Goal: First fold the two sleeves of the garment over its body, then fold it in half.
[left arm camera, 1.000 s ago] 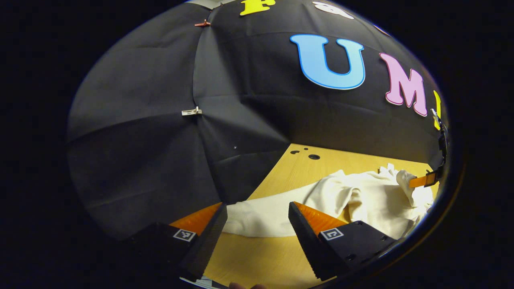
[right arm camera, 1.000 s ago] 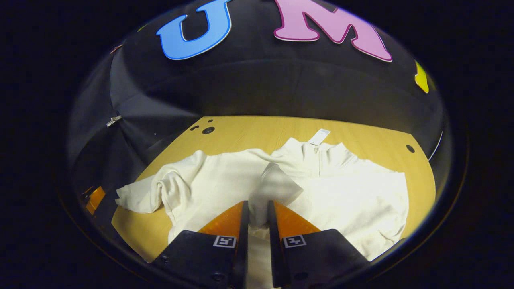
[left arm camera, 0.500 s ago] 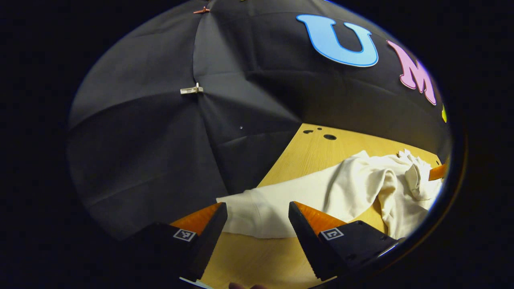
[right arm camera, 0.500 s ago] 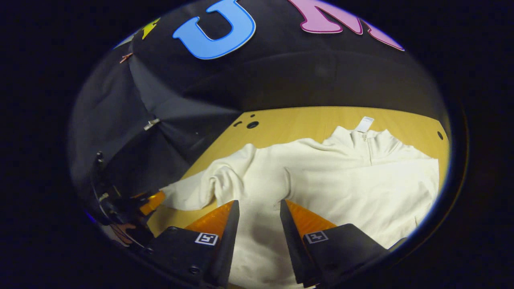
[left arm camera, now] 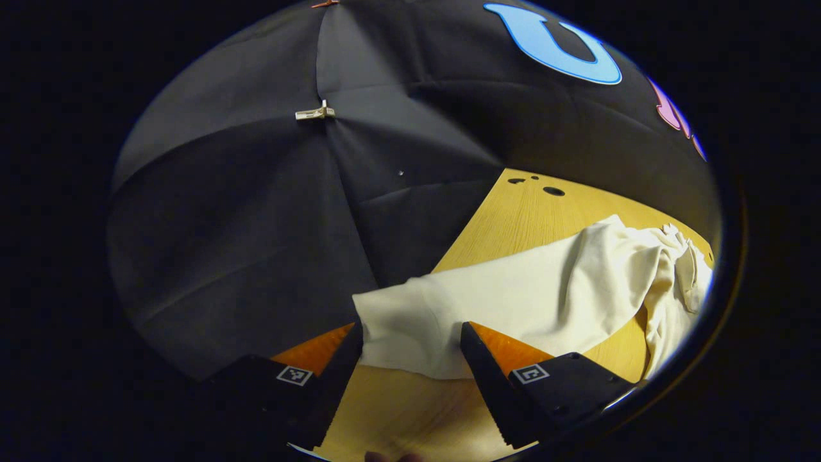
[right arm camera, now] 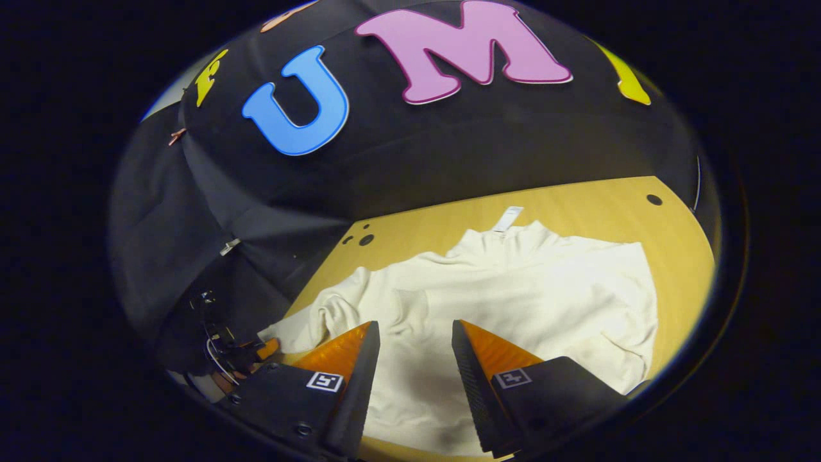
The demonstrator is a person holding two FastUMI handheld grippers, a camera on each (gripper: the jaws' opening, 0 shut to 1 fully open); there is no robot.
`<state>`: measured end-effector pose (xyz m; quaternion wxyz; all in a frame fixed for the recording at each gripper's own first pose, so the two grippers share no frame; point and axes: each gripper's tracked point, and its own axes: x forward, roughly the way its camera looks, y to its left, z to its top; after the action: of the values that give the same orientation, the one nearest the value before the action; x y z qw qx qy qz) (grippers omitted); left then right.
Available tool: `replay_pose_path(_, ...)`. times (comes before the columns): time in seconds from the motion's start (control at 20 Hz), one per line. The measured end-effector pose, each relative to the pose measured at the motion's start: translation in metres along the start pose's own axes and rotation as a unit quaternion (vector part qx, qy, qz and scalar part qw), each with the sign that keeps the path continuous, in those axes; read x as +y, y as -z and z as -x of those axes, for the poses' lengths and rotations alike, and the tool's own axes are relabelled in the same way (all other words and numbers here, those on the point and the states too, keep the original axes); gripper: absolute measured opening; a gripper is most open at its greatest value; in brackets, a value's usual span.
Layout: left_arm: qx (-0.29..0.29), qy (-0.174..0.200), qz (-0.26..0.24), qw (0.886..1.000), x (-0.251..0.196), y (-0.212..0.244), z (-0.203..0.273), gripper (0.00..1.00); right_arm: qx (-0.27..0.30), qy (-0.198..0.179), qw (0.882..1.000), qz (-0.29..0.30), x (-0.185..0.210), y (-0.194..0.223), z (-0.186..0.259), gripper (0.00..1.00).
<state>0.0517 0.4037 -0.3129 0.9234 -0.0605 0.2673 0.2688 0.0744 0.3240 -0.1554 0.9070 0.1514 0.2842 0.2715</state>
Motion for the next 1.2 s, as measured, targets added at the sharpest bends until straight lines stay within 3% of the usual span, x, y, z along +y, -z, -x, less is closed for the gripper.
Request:
replay_pose_path(0.2,-0.002,0.021,-0.004,1.0,-0.006,0.0,0.001,0.99,0.001,0.036,0.999,-0.002,-0.035,0.012,0.03,0.7)
replay_pose_path(0.35,-0.002,0.053,-0.016,0.998,-0.021,0.001,0.0,0.67,-0.001,0.05,0.999,-0.016,-0.051,0.02,0.044,0.7)
replay_pose_path(0.5,0.008,0.049,-0.054,0.997,-0.026,-0.002,-0.003,0.32,-0.007,0.068,0.998,-0.015,-0.067,0.018,0.053,0.7)
replay_pose_path(0.55,0.011,0.049,-0.061,0.997,-0.027,-0.004,-0.002,0.25,-0.012,0.07,0.997,-0.018,-0.068,0.016,0.056,0.7)
replay_pose_path(0.8,0.018,0.063,-0.079,0.995,-0.042,-0.012,0.016,0.19,-0.027,0.085,0.996,-0.027,-0.091,0.014,0.075,0.71)
replay_pose_path(0.95,0.012,0.085,-0.049,0.995,-0.064,-0.022,0.04,0.19,-0.018,0.093,0.995,-0.04,-0.102,0.021,0.088,0.78)
replay_pose_path(1.05,-0.002,0.102,-0.021,0.995,-0.082,-0.038,0.057,0.19,-0.02,0.1,0.994,-0.042,-0.11,0.022,0.094,0.92)
replay_pose_path(1.2,-0.032,0.123,-0.004,0.992,-0.11,-0.069,0.085,0.19,-0.014,0.114,0.993,-0.029,-0.124,0.026,0.101,0.95)
